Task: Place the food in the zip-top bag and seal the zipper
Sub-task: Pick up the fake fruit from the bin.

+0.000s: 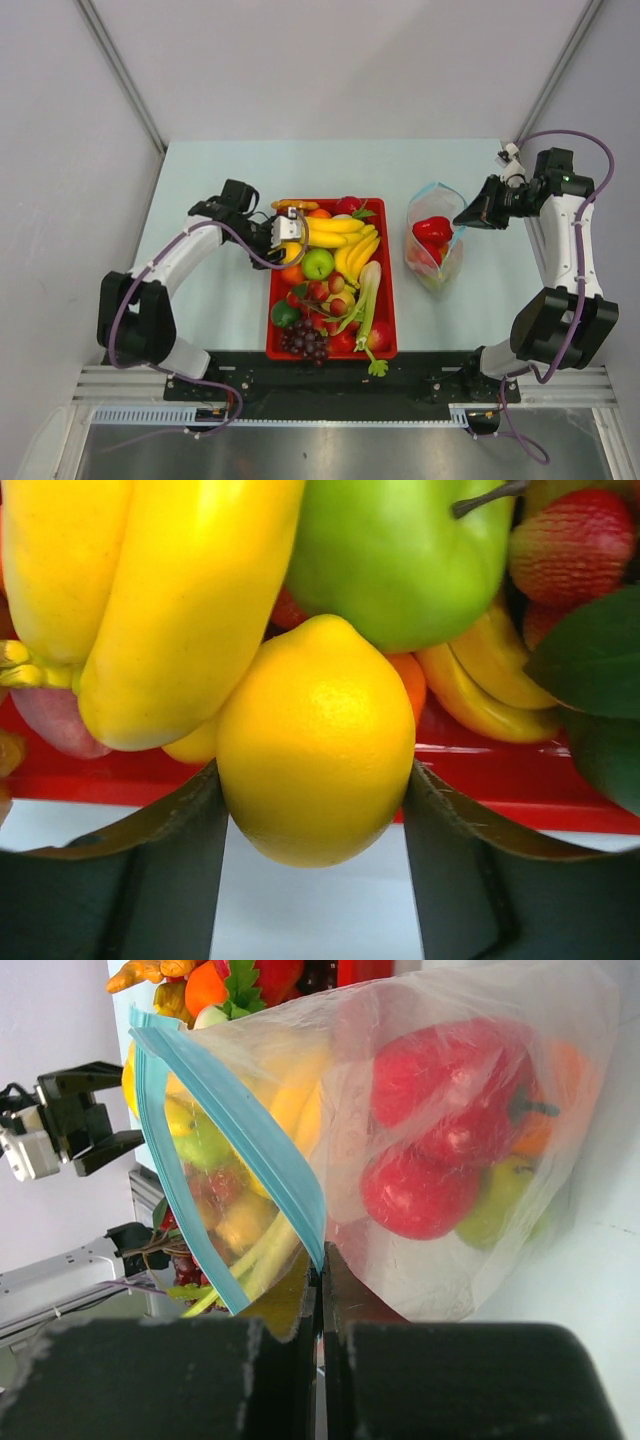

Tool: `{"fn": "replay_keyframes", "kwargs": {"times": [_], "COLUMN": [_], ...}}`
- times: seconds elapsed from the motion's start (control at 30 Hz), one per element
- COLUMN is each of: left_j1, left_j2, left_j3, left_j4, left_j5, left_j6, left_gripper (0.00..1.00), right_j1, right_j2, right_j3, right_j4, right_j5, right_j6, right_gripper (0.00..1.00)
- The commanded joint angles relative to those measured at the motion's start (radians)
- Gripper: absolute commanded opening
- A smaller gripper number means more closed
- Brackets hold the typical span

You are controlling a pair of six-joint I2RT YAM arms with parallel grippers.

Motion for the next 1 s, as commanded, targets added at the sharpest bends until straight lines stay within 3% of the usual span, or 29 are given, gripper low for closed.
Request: {"fn": "replay_keyframes", "kwargs": {"times": [0.0,0.3,0.43,0.53,0.67,0.77,0.97], "left_j1": [0.009,0.019,-0.133,-0.308,-0.51,-0.582,-0.644], "left_j2": [-0.127,-0.267,-0.211,-0.125,0.038,0.165,0.397], "left_j3": [-0.02,0.057,0.289,0.429,0.589,0.69,0.902], "left_j4": [-0.053,-0.216,-0.127,0.039,0.203,0.299,0.335], "left_j5": [0.037,0.03,0.01,-0.051,-0.112,-0.14,-0.177], "left_j6": [0.013,0.033,-0.265,-0.486,-0.652,-0.773,-0.935], "left_gripper": [0.55,0.51,0.52,0.54,0.58,0.59,0.63], "right_j1": [0.005,0.016,0.022,0.029,0.032,0.036,0.036], "right_j2": [0.001,-0.005,-0.009,-0.012,-0.022,-0.028,-0.04], "right_j3": [0.019,0.021,0.021,0.021,0.021,0.021,0.021], "right_j4": [0.005,0.004,0.005,0.021,0.027,0.03,0.025], "right_j5": [0.004,-0.014,-0.028,-0.04,-0.049,-0.046,-0.046], "right_j6": [-0.008,-0.01,-0.001,0.008,0.015,0.015,0.015], "right_gripper": [0.0,0.0,0.0,0.0,0.0,0.0,0.0]}}
